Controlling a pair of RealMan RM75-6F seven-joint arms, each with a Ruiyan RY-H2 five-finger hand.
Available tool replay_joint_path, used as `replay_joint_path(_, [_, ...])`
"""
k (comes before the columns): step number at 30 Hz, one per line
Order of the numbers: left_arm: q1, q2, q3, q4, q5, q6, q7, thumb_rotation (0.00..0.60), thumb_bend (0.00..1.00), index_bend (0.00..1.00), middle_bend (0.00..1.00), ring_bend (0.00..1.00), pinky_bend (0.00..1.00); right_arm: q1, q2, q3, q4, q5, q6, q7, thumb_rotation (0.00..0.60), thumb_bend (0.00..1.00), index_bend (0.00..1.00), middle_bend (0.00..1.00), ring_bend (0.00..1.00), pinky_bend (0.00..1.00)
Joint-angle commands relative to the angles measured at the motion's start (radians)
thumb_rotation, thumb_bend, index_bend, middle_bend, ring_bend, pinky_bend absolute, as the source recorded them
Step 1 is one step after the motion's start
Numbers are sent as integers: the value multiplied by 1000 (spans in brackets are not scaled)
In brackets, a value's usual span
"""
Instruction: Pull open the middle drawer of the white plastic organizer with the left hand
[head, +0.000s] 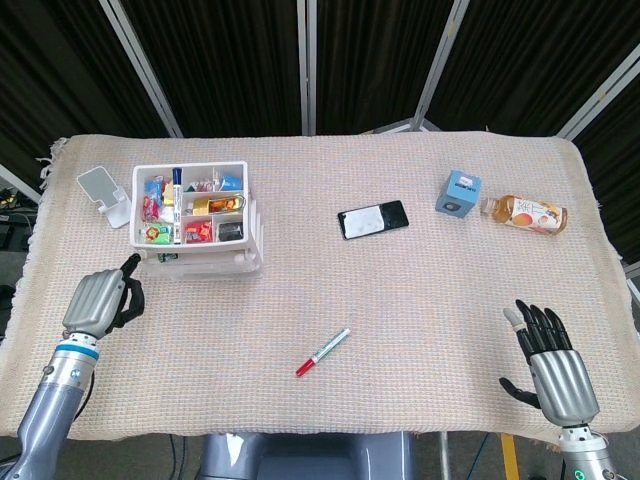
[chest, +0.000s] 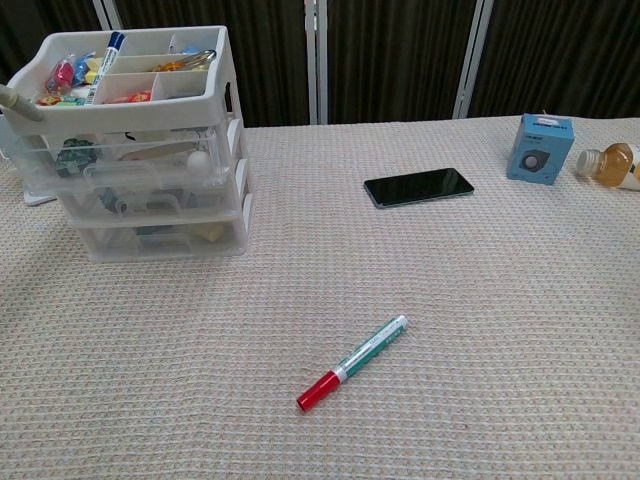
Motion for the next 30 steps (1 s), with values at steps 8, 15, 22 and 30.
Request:
replay_joint_path(8, [-70, -17, -6, 10, -115, -34, 66, 600, 895, 220, 801, 790, 649, 0, -1, 0, 1, 0, -1, -1, 600, 20, 0, 0, 0, 0])
replay_joint_path(15, [-82, -24, 4, 17, -131, -31, 71, 600, 897, 271, 803, 792, 649, 1, -2, -1, 3, -1, -2, -1, 600, 19, 0, 0, 0, 0])
replay_joint_path(22, [-83, -18, 21, 9, -121, -28, 70, 600, 905, 404, 816, 807, 661, 1, -4, -3, 3, -1, -4, -5, 600, 20, 0, 0, 0, 0])
replay_joint_path(30, [-62, 18, 49, -37, -49, -27, 31, 600, 906, 429, 816, 807, 661, 0, -6, -3, 4, -2, -3, -9, 600, 20, 0, 0, 0, 0])
